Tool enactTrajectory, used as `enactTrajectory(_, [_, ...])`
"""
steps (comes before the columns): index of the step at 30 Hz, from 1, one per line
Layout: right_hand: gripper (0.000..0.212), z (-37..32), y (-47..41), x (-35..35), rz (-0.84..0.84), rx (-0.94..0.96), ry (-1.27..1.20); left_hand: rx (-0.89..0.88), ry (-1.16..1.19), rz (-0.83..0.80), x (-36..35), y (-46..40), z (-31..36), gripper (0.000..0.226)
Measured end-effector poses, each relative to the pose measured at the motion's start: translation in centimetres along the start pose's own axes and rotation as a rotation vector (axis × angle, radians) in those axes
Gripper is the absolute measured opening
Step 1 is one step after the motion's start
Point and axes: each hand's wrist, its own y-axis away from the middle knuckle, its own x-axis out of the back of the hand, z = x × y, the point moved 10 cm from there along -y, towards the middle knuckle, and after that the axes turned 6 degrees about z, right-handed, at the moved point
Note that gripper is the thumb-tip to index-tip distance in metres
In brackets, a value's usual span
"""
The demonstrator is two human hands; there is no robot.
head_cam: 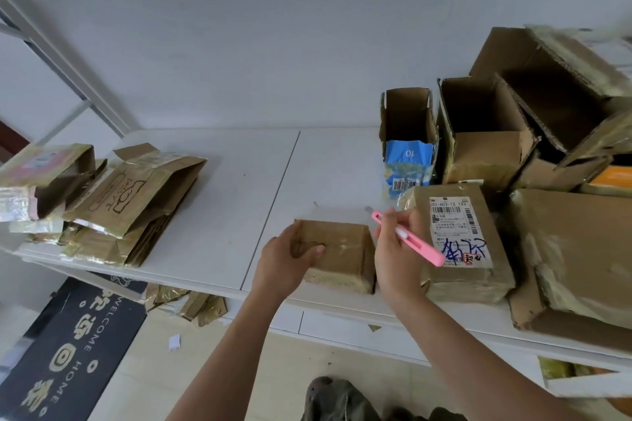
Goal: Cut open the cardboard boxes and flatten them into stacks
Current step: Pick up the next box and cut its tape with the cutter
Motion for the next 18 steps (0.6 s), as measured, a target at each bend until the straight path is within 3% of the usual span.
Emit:
enactTrajectory(3, [0.019, 1.1, 0.1, 0.8, -0.006, -0.052, -0.020, 0.020, -0.115, 0.130, 1.1, 0.7, 1.1, 0.053])
enactTrajectory(5, [0.017, 1.9, 0.5, 1.1, -0.010, -0.099, -0.036, -0.077, -0.234, 0.175, 1.2, 0.8, 2.5, 0.057])
enactTrajectory(8, [0.019, 2.5, 0.7, 0.6, -0.037, -0.152, -0.059, -0.321, -0.275, 0.009, -1.5, 0.5, 4.9, 0.062])
enactTrajectory(10, [0.019, 2.6, 0.4, -0.1, -0.072, -0.162, -0.071, -0.353, -0.227, -0.123, -3.0, 0.5, 5.2, 0.061])
enactTrajectory(18, [0.020, 3.6, -1.1, -1.0, -0.126, -0.159, -0.021, -0.328, -0.108, -0.093, -2.9, 0.1, 4.1, 0.062])
